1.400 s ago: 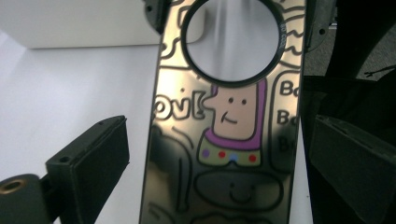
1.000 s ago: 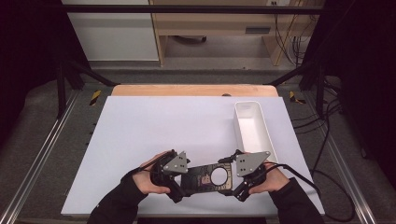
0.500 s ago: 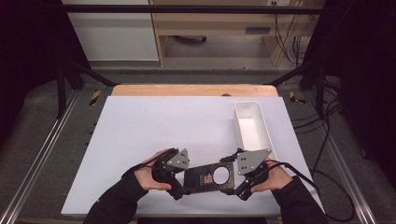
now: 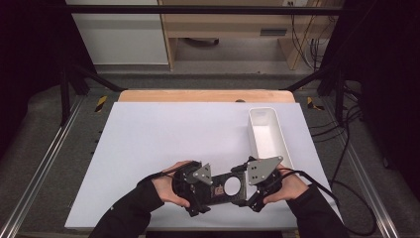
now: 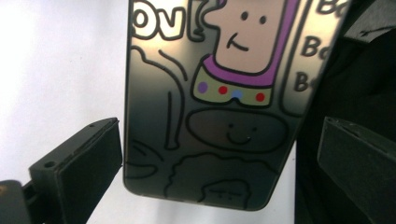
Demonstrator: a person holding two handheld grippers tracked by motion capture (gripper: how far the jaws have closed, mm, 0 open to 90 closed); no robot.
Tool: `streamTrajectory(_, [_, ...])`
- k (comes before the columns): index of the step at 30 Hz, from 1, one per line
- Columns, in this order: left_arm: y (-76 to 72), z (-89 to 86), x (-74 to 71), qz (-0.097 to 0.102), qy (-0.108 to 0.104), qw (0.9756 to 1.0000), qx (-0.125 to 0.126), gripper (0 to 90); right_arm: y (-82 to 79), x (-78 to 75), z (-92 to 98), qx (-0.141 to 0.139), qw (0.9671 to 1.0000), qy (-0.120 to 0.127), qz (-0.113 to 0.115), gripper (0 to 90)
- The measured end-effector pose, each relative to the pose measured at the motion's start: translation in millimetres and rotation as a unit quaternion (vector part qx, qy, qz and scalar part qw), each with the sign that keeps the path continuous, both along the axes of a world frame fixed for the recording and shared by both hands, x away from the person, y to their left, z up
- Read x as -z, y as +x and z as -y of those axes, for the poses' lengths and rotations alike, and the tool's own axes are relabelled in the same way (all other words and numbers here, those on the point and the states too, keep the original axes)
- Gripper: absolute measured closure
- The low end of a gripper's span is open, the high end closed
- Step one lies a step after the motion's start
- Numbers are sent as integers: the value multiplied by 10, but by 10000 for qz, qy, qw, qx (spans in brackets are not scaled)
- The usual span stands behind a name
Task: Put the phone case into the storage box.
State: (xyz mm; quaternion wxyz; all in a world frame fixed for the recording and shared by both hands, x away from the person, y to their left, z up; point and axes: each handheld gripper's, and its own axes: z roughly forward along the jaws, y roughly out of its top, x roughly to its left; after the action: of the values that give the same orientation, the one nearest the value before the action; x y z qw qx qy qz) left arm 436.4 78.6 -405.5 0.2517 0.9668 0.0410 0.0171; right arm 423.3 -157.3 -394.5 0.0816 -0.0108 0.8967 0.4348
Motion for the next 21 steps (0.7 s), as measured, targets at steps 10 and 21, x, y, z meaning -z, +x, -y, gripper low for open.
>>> streamTrajectory(10, [52, 141, 39, -8, 484, 9987, 173, 0, 4, -37, -59, -57, 9999, -154, 19, 124])
streamTrajectory(21, [55, 214, 116, 74, 938, 9951, 300, 31, 12, -57, -107, -78, 9995, -298, 9, 125])
